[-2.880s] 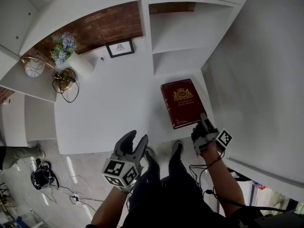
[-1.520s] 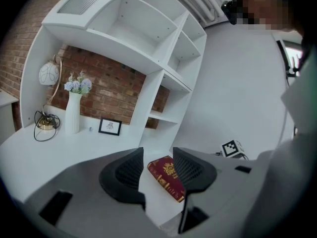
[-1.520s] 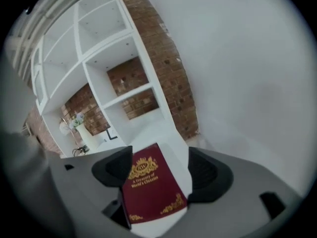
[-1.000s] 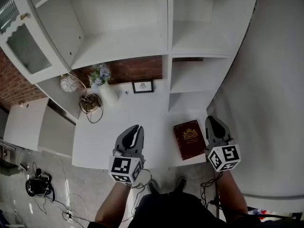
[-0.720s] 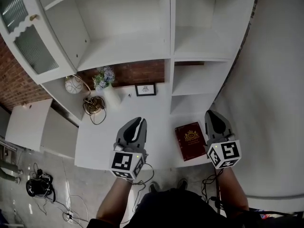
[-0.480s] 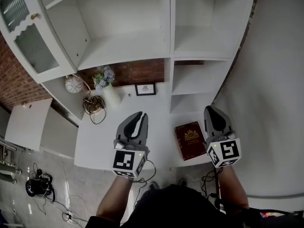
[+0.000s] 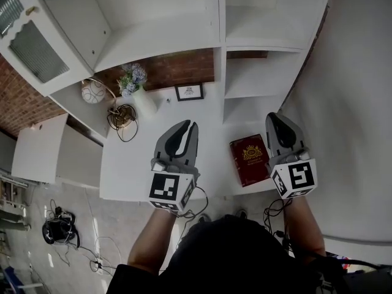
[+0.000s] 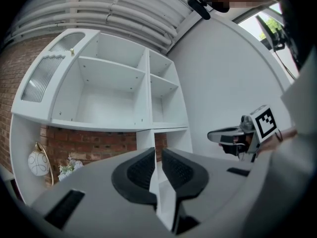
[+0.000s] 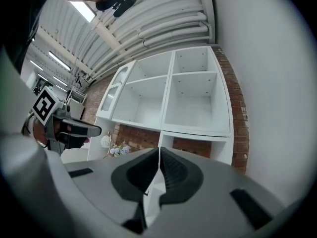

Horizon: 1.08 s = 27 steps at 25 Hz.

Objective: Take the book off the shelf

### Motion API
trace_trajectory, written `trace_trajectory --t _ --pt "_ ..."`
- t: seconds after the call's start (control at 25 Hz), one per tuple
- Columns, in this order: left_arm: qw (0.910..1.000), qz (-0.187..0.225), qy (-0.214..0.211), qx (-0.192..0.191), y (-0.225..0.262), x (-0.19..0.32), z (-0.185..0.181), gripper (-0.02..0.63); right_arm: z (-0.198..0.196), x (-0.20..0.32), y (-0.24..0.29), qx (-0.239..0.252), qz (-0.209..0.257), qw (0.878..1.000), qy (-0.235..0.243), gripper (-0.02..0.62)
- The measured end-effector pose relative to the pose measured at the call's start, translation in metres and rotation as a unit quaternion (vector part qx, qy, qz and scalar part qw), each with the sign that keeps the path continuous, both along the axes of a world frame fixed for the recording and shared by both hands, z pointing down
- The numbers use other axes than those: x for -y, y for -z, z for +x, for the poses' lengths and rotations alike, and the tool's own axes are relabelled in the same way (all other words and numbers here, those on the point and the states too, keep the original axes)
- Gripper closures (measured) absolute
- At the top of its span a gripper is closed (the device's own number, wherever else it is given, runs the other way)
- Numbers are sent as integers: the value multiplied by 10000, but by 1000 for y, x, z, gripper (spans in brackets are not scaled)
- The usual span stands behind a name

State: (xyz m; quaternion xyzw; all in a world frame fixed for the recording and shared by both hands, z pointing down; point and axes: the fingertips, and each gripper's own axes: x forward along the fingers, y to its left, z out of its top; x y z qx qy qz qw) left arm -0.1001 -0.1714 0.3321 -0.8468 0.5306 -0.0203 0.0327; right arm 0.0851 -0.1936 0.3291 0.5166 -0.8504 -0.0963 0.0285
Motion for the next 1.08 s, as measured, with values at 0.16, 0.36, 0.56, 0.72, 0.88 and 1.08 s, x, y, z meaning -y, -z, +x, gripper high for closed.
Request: trace_trajectory --t 0.16,0.36,0.56,0.72,0.88,1.08 --pt "10000 -14 39 20 -3 3 2 565 5 4 -7 42 -78 10000 3 591" --pt "9999 -62 92 11 -5 6 2 565 10 7 -9 63 -144 9999 -2 591" --pt "9998 -119 161 17 -8 6 4 565 14 9 -12 27 -171 9998 48 591" --pt "9995 -212 234 9 -12 4 5 565 19 9 -14 23 -176 9998 95 591" --pt "9990 -357 284 4 -18 1 10 565 25 9 -16 30 -186 9997 134 591" --pt "9994 -56 344 -37 -7 2 18 565 33 8 -18 16 -220 9996 159 591"
